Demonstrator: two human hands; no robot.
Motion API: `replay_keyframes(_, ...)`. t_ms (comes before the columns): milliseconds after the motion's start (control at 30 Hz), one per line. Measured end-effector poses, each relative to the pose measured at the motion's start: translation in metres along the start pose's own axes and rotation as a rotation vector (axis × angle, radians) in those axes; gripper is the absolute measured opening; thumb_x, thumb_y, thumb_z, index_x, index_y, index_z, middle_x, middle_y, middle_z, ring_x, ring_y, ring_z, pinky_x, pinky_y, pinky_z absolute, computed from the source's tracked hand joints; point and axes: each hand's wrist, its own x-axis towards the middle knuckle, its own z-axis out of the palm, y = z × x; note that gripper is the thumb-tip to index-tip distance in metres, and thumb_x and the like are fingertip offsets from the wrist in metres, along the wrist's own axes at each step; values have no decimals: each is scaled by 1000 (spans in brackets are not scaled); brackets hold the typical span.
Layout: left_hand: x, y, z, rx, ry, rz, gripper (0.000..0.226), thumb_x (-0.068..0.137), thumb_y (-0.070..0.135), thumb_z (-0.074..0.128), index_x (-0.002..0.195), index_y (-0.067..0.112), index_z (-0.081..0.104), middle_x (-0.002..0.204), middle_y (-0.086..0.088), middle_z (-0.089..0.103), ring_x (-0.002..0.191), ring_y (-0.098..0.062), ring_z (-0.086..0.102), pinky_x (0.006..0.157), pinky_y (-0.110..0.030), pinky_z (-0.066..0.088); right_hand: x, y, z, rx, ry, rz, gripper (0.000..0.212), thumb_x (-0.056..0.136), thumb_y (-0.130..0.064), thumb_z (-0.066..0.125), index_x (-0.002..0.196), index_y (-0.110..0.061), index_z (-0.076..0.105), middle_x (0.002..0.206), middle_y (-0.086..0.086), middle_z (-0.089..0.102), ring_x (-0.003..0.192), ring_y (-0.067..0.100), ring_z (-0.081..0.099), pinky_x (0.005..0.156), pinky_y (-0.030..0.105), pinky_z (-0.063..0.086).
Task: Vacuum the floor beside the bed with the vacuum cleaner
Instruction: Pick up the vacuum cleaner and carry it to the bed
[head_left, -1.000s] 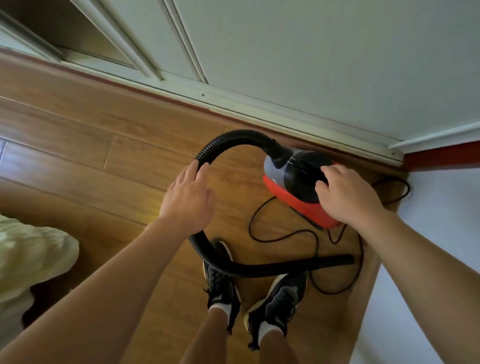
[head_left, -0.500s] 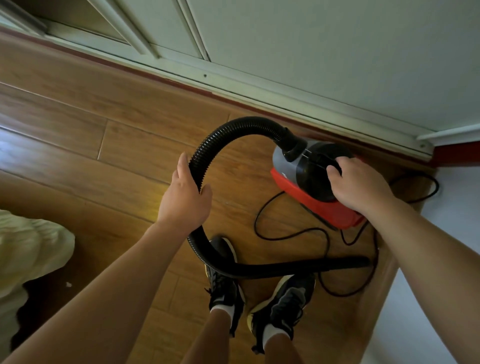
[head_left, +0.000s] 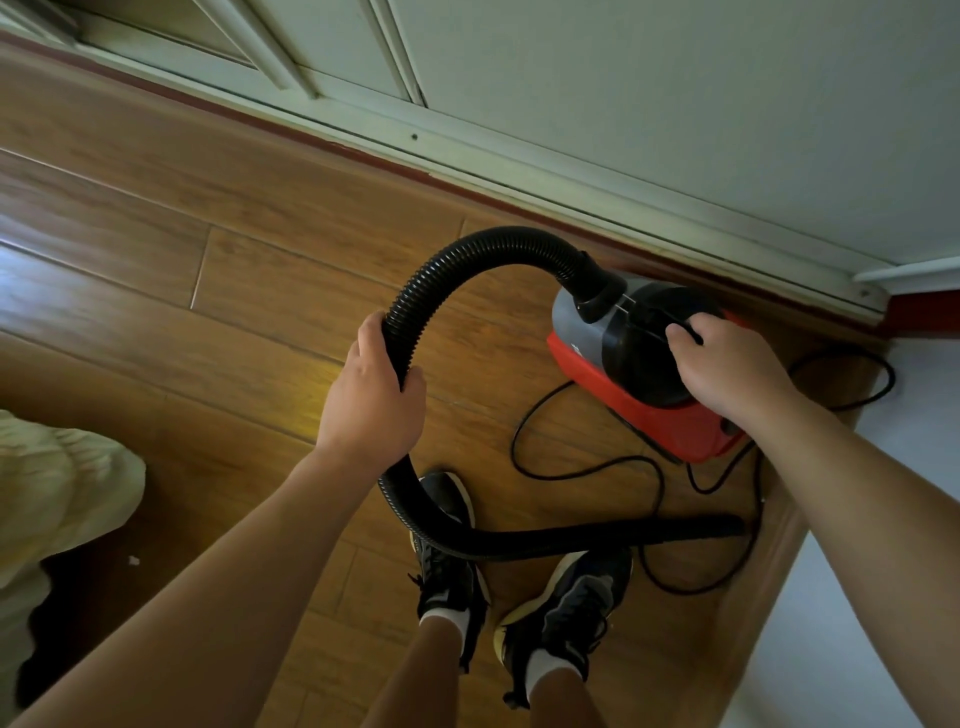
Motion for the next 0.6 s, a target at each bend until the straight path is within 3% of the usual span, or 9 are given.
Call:
replay_keyframes(100, -4, 1, -1, -11, 1, -7, 62, 101, 21, 53, 155, 18, 23, 140, -11, 53, 95, -21, 54, 75, -38, 46, 0, -2, -1, 29, -26, 21, 38, 108, -42, 35, 114, -13, 58, 96, 6, 60, 91, 26, 59, 72, 39, 44)
replay_keyframes(200, -6, 3, -2, -28, 10, -7, 61, 101, 21, 53, 154, 19, 24, 139, -10, 53, 95, -19, 52, 75, -37, 45, -3, -8, 1, 48, -52, 43, 48, 108, -43, 36, 144, -14, 50, 129, 13, 60, 118, 33, 57, 85, 38, 44)
replay_keyframes(300, -9, 3, -6, -50, 17, 11, 60, 100, 21, 54, 153, 18, 26, 137, -8, 54, 95, -19, 52, 75, -36, 43, -10, -12, 7, 82, -55, 64, 53, 108, -43, 36, 153, -16, 41, 150, 14, 48, 136, 34, 47, 101, 43, 43)
replay_keyframes(367, -11, 2, -9, -64, 16, 18, 60, 100, 21, 55, 153, 19, 26, 135, -7, 54, 94, -19, 53, 74, -35, 43, -14, -11, 11, 86, -54, 59, 46, 108, -41, 36, 143, -15, 52, 136, 13, 58, 117, 29, 59, 88, 38, 49)
replay_keyframes(433, -14, 2, -12, -95, 17, 18, 60, 101, 22, 55, 153, 21, 26, 134, -4, 54, 92, -18, 55, 72, -34, 44, -19, -12, 13, 107, -51, 47, 38, 108, -39, 37, 119, -14, 63, 112, 11, 66, 88, 20, 61, 68, 33, 47)
replay_keyframes(533, -21, 0, -17, -174, 11, 3, 59, 101, 23, 56, 152, 26, 26, 125, 0, 56, 85, -11, 59, 65, -33, 47, -26, -15, 13, 163, -49, 48, 38, 107, -41, 38, 117, -14, 64, 110, 8, 67, 92, 22, 62, 74, 36, 48)
replay_keyframes(600, -26, -2, -22, -219, 10, -5, 58, 102, 24, 55, 151, 27, 26, 119, 0, 57, 84, -10, 60, 62, -31, 48, -33, -20, 12, 190, -55, 41, 36, 107, -40, 38, 110, -15, 64, 101, 7, 66, 87, 21, 62, 69, 35, 44)
